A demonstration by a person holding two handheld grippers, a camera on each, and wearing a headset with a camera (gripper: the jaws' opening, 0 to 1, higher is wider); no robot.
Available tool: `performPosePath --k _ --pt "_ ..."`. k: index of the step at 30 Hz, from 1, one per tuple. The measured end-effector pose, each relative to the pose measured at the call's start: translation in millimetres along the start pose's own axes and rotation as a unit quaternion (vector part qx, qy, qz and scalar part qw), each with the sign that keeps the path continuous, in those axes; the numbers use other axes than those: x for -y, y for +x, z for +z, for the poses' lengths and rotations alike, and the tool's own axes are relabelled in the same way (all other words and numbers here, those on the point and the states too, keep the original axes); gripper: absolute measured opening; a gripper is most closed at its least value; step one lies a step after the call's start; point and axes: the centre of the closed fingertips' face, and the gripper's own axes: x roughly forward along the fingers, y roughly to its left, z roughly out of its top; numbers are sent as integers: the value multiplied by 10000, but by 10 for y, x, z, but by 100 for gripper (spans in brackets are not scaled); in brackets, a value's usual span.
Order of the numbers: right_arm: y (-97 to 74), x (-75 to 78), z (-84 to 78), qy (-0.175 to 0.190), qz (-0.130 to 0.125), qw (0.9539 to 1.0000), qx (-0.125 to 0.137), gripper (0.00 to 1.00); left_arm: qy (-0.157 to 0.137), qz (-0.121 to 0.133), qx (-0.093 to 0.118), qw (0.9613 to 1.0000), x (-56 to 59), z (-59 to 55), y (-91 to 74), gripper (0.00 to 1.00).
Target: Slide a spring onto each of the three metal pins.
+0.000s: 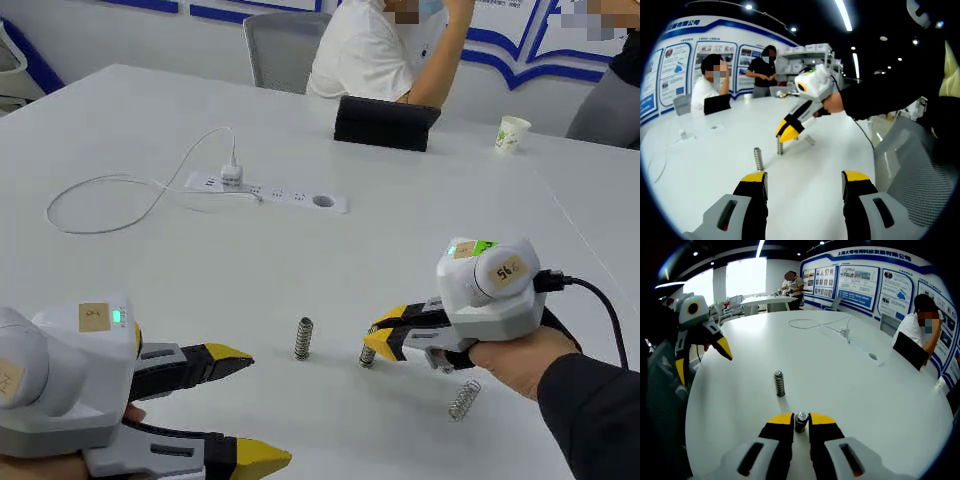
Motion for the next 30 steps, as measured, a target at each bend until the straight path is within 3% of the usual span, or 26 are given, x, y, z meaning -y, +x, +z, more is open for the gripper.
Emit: performPosePath --k 14,30 --pt "-125 15 7 81 -99 9999 105 17 17 -19 -12 10000 20 18 2 61" --pt "-409 96 -92 238 -327 9989 220 17 47 -52 -9 10000 31 34 21 61"
